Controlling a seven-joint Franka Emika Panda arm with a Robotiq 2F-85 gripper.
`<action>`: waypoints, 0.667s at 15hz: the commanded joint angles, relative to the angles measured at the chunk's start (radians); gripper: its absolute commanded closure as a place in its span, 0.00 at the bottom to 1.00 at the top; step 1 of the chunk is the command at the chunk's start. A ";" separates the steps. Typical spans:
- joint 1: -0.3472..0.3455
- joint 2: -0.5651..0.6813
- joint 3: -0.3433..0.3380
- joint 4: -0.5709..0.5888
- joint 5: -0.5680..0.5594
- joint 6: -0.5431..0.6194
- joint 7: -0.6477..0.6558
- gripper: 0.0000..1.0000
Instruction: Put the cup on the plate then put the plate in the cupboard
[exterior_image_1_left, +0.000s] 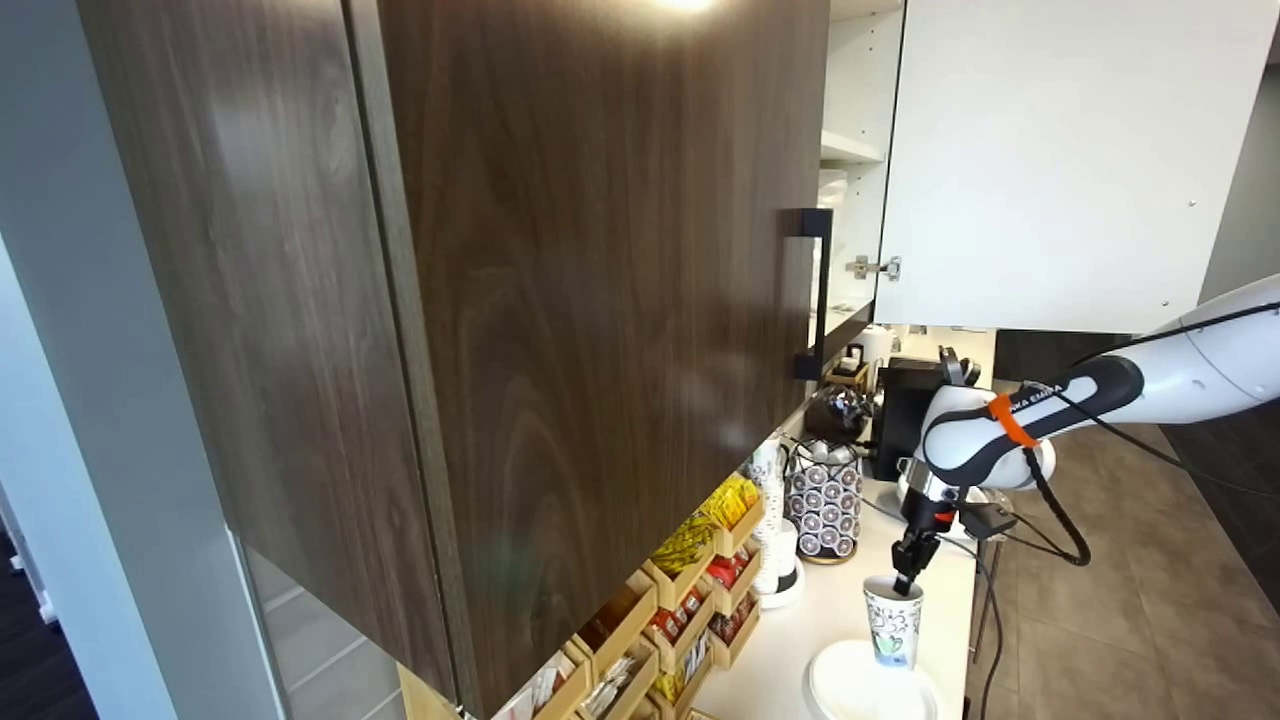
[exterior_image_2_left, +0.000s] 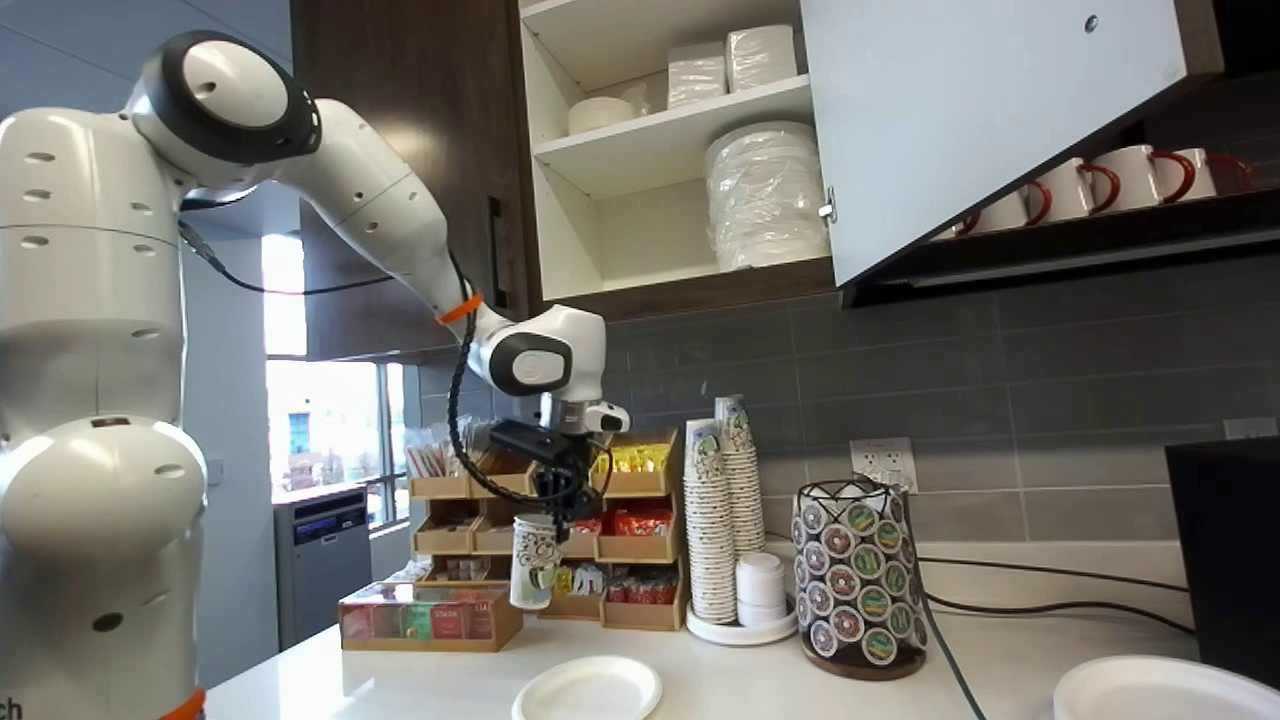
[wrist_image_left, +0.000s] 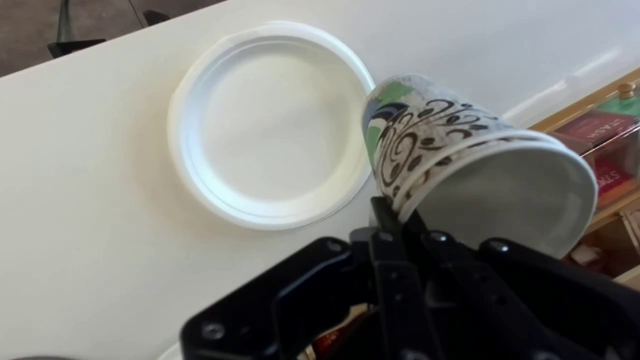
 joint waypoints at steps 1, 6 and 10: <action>-0.003 0.018 -0.001 -0.003 -0.003 0.006 0.010 0.99; -0.011 0.111 0.008 -0.035 0.033 0.132 -0.051 0.99; -0.025 0.194 0.041 -0.047 0.085 0.291 -0.124 0.99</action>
